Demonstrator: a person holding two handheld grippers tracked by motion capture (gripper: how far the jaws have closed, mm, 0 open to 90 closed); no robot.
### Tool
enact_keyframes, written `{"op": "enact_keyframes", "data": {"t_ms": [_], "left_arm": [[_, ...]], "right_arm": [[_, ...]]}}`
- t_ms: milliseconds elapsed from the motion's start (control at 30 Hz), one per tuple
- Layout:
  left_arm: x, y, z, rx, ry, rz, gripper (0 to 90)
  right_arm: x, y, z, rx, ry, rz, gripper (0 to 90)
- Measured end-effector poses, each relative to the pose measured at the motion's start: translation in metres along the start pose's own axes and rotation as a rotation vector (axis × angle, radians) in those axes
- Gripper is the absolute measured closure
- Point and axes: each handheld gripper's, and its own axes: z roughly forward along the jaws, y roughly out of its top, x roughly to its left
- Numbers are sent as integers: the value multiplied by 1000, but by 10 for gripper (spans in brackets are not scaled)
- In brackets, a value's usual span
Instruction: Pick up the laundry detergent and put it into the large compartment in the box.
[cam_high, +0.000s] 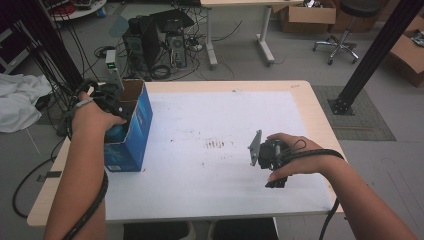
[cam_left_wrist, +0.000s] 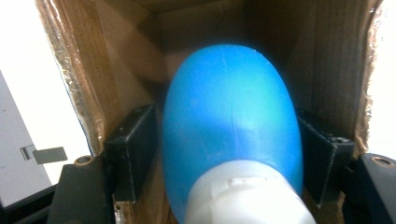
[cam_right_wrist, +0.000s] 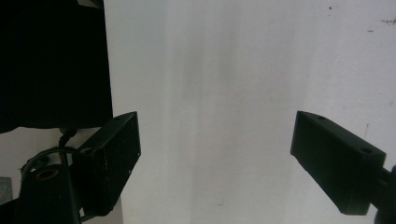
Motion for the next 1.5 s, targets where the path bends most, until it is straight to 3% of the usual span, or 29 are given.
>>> {"op": "enact_keyframes", "data": {"t_ms": [833,1200,1500], "left_arm": [[-6,-7,-31,-34,38,-7,212],[-7,-13,-55,-61,32,11,157],[-11,-19,-62,-61,32,34,121]], "right_arm": [[2,-2,-2,-17,-12,-1,160],[3,-3,-7,-17,-18,-5,160],[5,-3,-7,-22,-17,-3,160]]}}
